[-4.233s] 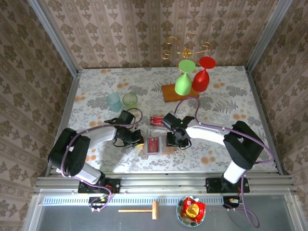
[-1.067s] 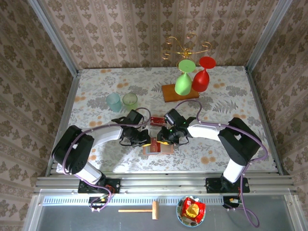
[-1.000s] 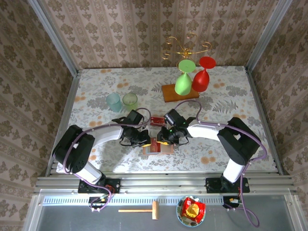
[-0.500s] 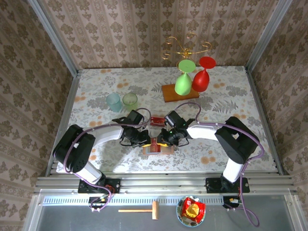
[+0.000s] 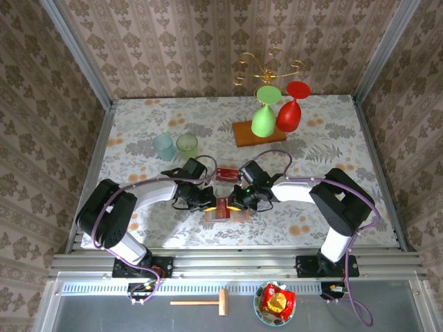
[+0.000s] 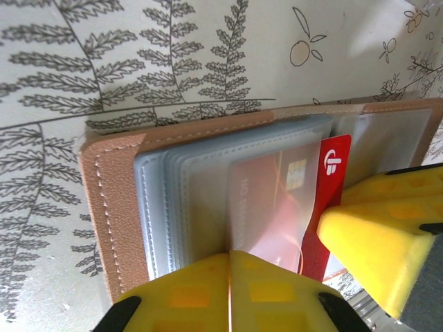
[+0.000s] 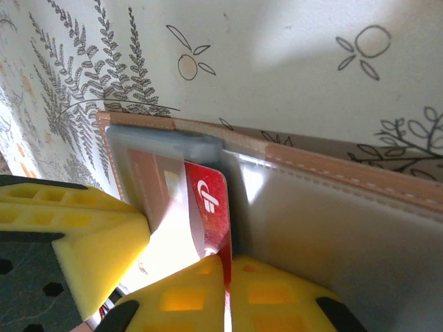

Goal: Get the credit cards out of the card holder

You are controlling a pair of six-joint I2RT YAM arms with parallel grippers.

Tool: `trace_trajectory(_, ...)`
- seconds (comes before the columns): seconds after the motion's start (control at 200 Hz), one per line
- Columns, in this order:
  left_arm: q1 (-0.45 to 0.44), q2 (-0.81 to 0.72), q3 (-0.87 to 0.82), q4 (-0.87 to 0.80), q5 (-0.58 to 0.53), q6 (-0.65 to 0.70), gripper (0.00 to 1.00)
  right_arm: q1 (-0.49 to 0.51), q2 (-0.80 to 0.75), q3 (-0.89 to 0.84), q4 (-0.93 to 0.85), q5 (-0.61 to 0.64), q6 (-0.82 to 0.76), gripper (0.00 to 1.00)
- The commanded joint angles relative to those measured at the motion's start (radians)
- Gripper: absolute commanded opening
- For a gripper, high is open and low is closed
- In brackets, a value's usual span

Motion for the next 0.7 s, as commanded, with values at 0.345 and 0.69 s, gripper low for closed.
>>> trace_trajectory(0.345, -0.006, -0.004, -0.020, -0.039, -0.038, 0.007, 0.09, -0.030, -0.123, -0.039, -0.133, 0.092, -0.070, 0.02)
trace_trajectory(0.69, -0.006, -0.001, -0.026, -0.017, -0.033, -0.004, 0.09, -0.038, -0.164, -0.012, -0.267, 0.166, -0.138, 0.02)
